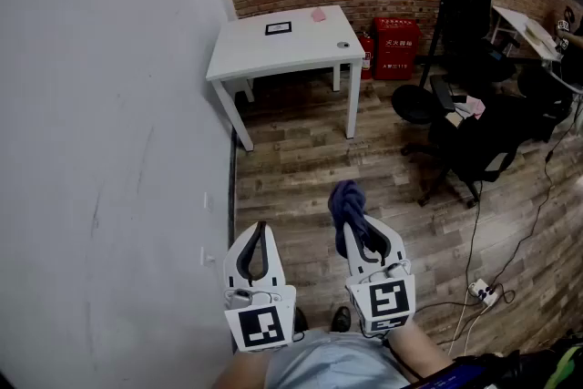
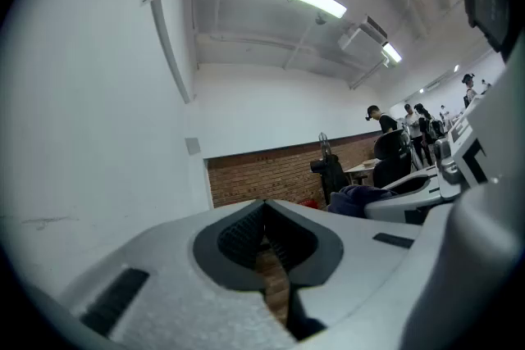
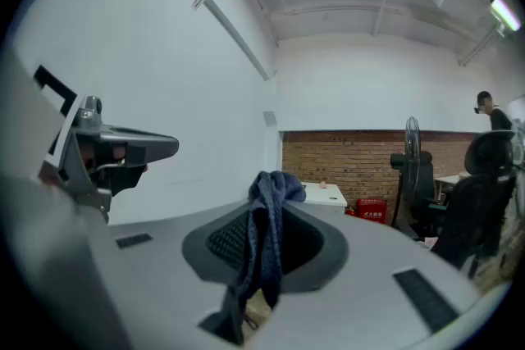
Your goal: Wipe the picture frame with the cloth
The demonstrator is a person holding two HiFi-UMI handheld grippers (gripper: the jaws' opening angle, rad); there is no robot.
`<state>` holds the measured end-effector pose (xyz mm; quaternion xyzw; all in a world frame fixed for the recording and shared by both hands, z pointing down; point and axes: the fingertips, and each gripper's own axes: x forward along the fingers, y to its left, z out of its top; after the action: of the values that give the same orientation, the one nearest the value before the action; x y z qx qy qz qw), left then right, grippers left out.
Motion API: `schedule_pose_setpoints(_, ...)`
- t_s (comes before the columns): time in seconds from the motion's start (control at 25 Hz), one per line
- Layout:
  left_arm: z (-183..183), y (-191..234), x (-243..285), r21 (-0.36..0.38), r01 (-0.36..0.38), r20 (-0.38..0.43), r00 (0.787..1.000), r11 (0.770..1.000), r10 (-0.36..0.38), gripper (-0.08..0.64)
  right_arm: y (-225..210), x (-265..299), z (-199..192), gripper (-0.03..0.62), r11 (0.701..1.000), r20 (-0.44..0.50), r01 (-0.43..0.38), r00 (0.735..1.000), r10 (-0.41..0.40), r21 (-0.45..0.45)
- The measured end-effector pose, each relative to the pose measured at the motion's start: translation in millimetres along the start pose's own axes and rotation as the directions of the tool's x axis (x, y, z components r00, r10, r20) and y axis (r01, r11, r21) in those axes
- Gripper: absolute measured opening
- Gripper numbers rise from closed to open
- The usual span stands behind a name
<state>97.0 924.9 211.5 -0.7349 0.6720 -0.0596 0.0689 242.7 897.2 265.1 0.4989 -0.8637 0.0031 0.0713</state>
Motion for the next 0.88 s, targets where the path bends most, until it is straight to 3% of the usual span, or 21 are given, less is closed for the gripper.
schedule_pose_setpoints(0.44, -15.3, -12.6, 13.3, 0.007, 0.002, -0.032, 0.999, 1.000, -0.002, 0.009, -14.8, 14.3, -11.6, 0.074, 1.000, -0.013, -0.019, 1.000, 0.019, 0.018)
schedule_pose_setpoints(0.68, -35.6, 11.1, 48.5, -0.013, -0.015, -0.060, 0.998, 1.000, 0.014, 0.009, -21.2, 55.4, -21.8, 0.075, 1.000, -0.041, -0.019, 0.999, 0.019, 0.011)
schedule_pose_setpoints(0.88, -64.9, 40.4, 107.7, 0.012, 0.003, -0.095, 0.995, 1.000, -0.002, 0.009, -27.8, 125.7, -35.3, 0.075, 1.000, -0.074, -0.018, 0.997, 0.018, 0.004)
